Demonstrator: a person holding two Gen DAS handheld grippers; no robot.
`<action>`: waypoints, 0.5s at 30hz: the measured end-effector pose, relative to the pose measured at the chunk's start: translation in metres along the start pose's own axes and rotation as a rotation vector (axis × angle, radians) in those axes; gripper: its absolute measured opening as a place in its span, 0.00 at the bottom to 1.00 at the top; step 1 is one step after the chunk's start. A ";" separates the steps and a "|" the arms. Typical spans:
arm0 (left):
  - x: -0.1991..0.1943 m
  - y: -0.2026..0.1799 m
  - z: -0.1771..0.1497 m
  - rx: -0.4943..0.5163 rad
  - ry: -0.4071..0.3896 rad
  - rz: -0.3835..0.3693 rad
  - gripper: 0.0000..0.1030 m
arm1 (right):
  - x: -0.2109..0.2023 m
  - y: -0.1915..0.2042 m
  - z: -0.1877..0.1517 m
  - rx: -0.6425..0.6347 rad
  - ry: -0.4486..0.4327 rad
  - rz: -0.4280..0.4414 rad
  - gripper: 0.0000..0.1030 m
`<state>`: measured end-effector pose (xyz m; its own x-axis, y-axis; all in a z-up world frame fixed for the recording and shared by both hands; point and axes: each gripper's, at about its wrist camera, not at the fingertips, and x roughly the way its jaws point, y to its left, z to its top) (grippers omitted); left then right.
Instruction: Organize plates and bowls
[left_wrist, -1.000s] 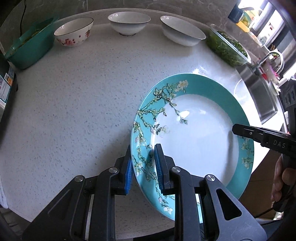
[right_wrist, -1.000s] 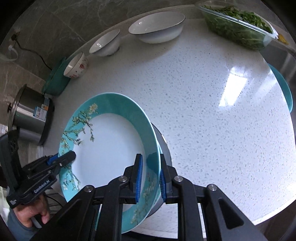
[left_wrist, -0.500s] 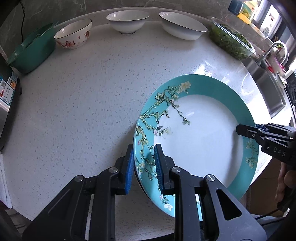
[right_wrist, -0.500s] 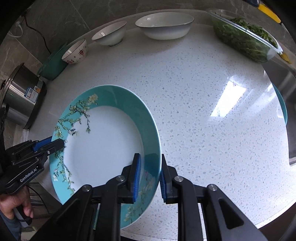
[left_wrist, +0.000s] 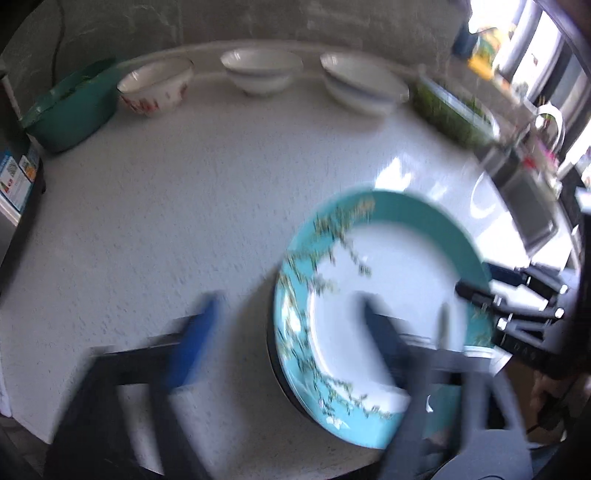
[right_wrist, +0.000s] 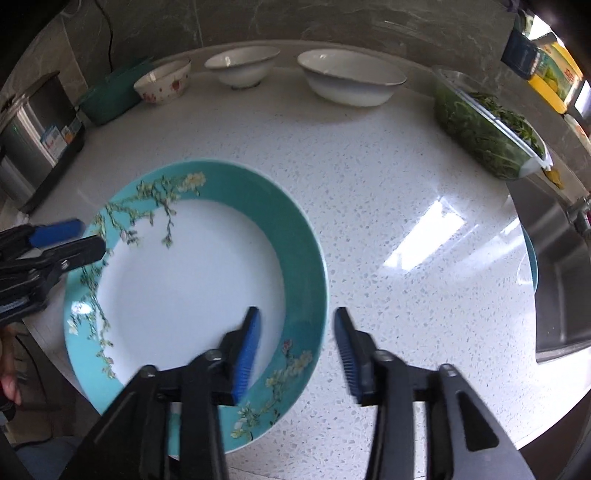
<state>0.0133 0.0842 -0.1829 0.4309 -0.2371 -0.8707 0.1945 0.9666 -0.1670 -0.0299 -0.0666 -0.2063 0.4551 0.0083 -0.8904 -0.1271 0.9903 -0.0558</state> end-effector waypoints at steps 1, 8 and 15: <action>-0.006 0.005 0.005 -0.016 -0.026 -0.020 0.96 | -0.004 -0.002 0.001 0.012 -0.012 0.005 0.57; -0.034 0.040 0.066 -0.137 -0.127 -0.274 1.00 | -0.041 -0.040 0.028 0.172 -0.098 0.081 0.66; -0.024 0.034 0.159 -0.096 -0.104 -0.378 1.00 | -0.075 -0.115 0.089 0.482 -0.243 0.218 0.71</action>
<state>0.1495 0.1071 -0.0944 0.4328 -0.5815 -0.6889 0.2756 0.8129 -0.5131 0.0290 -0.1687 -0.0929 0.6598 0.1941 -0.7260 0.1494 0.9129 0.3799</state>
